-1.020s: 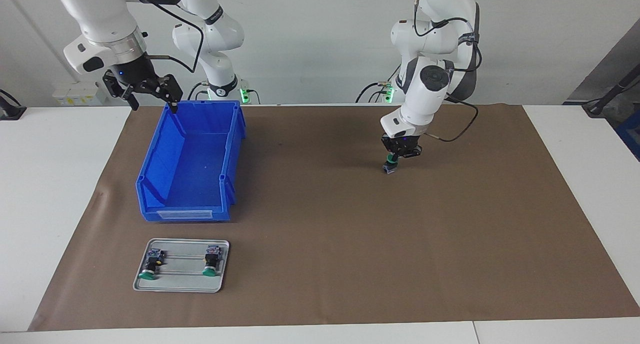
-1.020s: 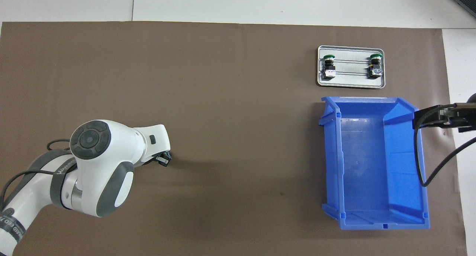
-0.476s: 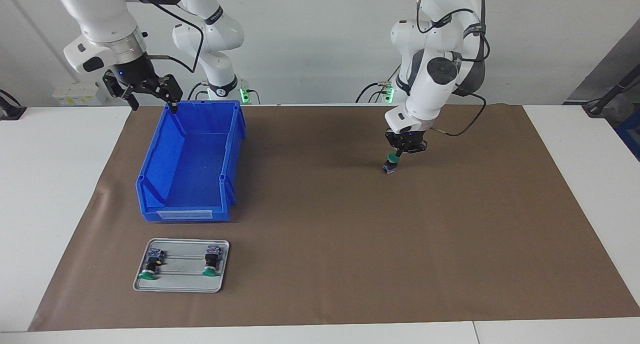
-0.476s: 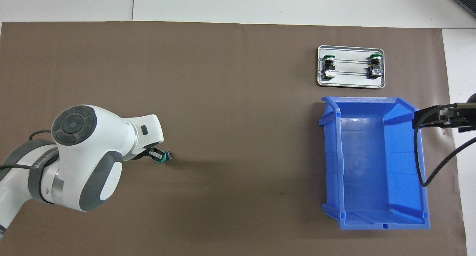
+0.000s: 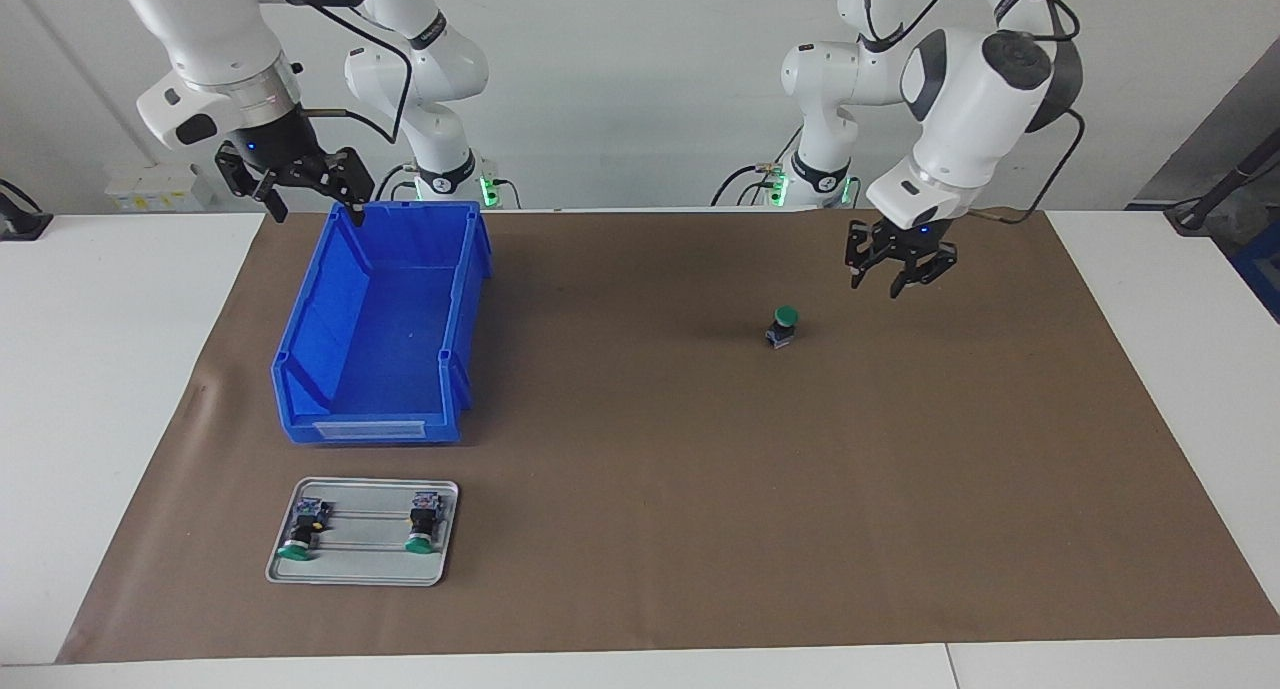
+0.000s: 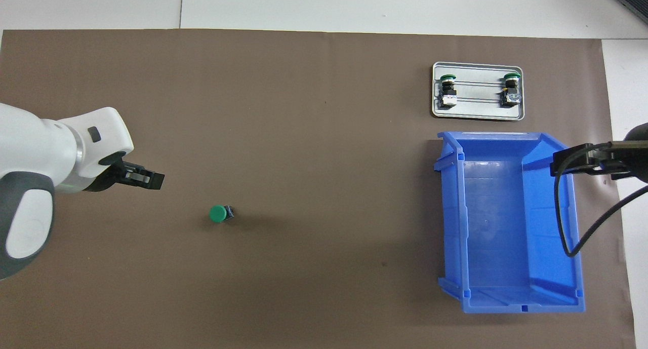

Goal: Place and press button with both arms
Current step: 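Raise the left gripper while the right gripper reaches the green button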

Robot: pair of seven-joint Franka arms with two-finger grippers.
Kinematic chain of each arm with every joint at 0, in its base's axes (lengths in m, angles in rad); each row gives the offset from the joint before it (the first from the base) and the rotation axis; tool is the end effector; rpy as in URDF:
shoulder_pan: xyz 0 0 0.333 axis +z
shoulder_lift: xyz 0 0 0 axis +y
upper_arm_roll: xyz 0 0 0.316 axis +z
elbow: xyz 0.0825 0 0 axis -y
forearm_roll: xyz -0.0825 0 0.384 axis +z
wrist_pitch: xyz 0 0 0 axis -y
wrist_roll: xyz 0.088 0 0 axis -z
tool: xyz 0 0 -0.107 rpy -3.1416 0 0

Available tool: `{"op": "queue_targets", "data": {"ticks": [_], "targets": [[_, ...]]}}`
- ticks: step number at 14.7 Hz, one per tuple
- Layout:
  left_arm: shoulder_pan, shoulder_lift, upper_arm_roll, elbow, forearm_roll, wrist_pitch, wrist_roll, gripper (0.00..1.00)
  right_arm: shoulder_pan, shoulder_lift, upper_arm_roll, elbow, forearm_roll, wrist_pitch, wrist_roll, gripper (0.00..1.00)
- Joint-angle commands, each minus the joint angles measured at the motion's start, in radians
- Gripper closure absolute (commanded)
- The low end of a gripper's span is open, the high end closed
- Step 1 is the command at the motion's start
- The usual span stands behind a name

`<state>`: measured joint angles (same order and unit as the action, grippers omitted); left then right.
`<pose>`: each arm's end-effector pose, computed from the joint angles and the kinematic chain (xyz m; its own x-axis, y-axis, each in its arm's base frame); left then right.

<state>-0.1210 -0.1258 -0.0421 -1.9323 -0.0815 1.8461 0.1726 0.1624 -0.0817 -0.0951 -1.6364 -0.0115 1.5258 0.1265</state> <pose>0.5189 -0.0929 0.5441 0.9501 -0.3077 0.0508 -0.3106 -0.9482 0.0662 0.5231 0.0318 0.6336 0.9978 -0.0592 -0.0286 -0.0590 -0.9982 0.0074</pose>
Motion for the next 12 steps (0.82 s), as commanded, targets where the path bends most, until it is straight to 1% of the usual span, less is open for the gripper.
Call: {"op": "queue_targets", "data": {"ticks": [1,2,3,5,6,7,8,9,11,12], "targets": [[0.038,0.049,-0.012,0.189,0.064,-0.128,-0.012,0.0,0.077,-0.004,0.003,-0.007,0.022,0.054,0.088,0.0],[0.04,0.072,-0.012,0.255,0.083,-0.169,-0.01,0.0,0.11,0.003,0.003,-0.007,0.027,0.075,0.116,0.0],[0.041,0.093,-0.01,0.321,0.085,-0.21,-0.01,0.0,0.153,0.025,0.003,-0.008,0.057,0.115,0.154,0.0],[0.053,0.155,-0.01,0.441,0.077,-0.292,-0.008,0.0,0.262,0.062,0.003,-0.031,0.114,0.25,0.244,0.0],[0.055,0.184,-0.009,0.502,0.075,-0.324,-0.008,0.0,0.314,0.092,0.005,-0.028,0.126,0.298,0.271,0.0],[0.055,0.201,-0.008,0.538,0.075,-0.355,-0.01,0.0,0.366,0.12,0.003,-0.026,0.148,0.344,0.283,0.0],[0.057,0.201,-0.008,0.546,0.075,-0.378,-0.01,0.0,0.429,0.156,0.003,-0.026,0.154,0.411,0.289,0.0],[0.057,0.187,-0.008,0.532,0.081,-0.377,-0.016,0.0,0.483,0.195,0.003,-0.026,0.154,0.472,0.313,0.0],[0.092,0.143,-0.008,0.451,0.083,-0.374,-0.018,0.0,0.577,0.278,0.003,-0.022,0.154,0.598,0.399,0.0],[0.093,0.132,-0.008,0.432,0.083,-0.381,-0.018,0.0,0.609,0.314,0.005,-0.022,0.154,0.649,0.407,0.0]]}}
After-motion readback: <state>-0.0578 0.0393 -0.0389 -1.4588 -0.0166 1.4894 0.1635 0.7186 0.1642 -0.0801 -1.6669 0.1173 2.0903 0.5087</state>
